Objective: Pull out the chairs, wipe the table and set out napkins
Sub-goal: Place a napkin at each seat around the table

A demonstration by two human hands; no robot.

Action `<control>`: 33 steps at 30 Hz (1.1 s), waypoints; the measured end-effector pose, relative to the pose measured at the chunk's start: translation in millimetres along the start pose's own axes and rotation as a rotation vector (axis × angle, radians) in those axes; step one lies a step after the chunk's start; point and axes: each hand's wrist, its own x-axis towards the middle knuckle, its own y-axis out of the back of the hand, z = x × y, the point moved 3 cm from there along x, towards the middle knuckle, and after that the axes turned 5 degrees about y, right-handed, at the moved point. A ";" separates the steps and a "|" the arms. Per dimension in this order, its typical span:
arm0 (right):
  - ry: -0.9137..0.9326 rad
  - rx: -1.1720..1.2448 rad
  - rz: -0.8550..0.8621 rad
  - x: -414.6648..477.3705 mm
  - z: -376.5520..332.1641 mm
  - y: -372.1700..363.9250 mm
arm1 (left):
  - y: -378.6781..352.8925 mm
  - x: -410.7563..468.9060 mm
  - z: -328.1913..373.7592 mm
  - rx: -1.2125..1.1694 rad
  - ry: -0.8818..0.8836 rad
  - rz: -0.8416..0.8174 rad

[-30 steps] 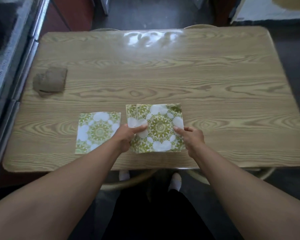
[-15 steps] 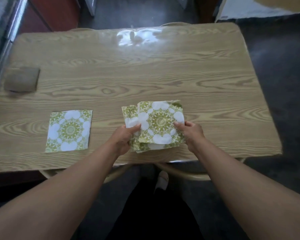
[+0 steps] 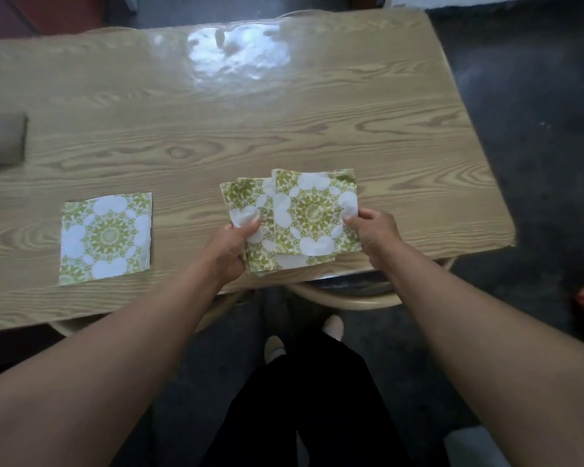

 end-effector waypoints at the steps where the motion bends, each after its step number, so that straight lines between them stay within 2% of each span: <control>1: -0.005 0.008 -0.004 -0.8 2.0 2.6 | -0.1 -0.7 -0.9 0.004 0.003 -0.010; 8: -0.018 0.041 -0.068 3.5 4.9 11.3 | -4.8 2.7 -2.7 0.012 0.025 0.010; 15: -0.052 -0.130 0.011 22.6 18.1 36.8 | -0.3 7.7 -13.0 -0.001 0.029 0.237; 21: 0.052 -0.309 0.107 30.7 26.5 57.8 | -1.6 5.2 -17.5 -0.012 -0.022 0.416; 26: 0.097 -0.381 0.180 36.8 28.9 77.1 | -10.4 3.8 -18.2 -0.160 -0.059 0.376; 33: 0.076 -0.208 0.330 48.1 39.4 100.1 | -42.2 6.0 -28.3 -0.311 -0.058 0.315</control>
